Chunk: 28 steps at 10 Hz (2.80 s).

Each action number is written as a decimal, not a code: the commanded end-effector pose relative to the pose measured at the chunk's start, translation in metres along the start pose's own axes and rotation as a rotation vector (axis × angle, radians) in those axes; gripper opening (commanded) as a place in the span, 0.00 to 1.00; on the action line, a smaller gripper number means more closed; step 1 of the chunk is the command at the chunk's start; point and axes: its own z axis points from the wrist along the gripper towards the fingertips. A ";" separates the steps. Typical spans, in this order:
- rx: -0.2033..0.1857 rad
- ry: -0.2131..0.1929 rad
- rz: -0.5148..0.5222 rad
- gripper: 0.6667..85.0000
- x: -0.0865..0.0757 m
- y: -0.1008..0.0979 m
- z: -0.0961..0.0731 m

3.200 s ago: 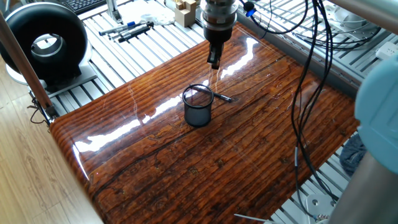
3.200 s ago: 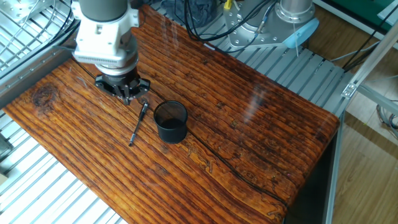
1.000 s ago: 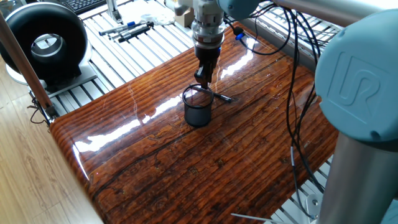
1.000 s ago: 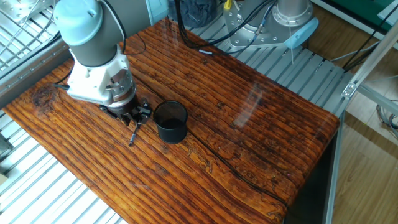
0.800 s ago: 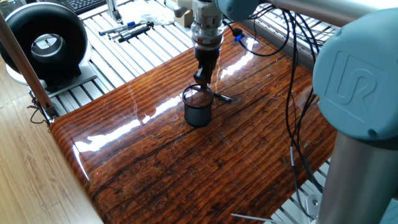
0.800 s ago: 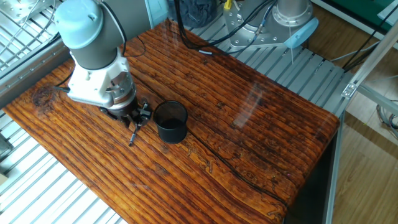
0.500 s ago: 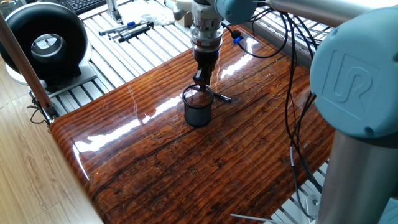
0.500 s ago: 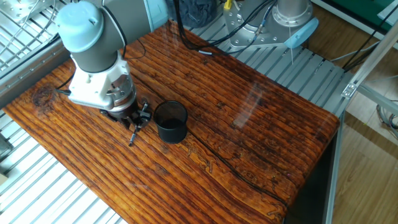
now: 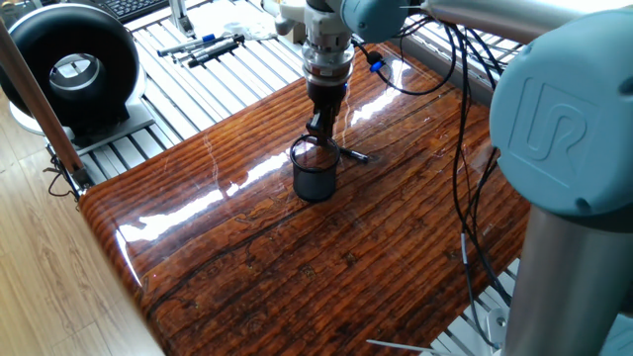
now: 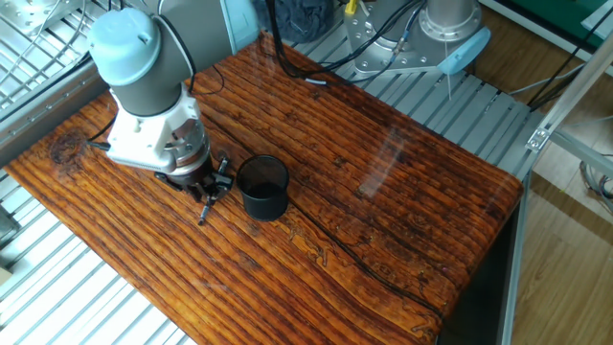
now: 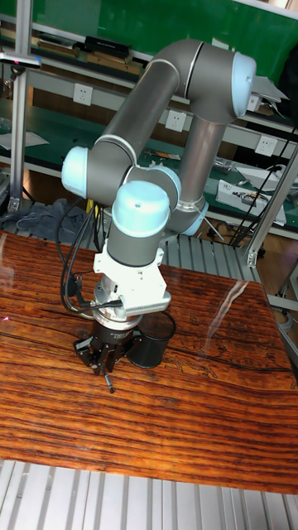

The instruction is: Put the pen into the pen holder

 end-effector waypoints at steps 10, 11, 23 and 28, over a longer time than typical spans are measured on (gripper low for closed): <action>-0.012 -0.021 0.012 0.01 -0.004 0.001 -0.001; -0.019 -0.024 0.011 0.01 -0.005 0.002 -0.003; -0.097 -0.193 0.018 0.01 -0.068 0.046 -0.084; -0.129 -0.193 0.037 0.01 -0.054 0.070 -0.109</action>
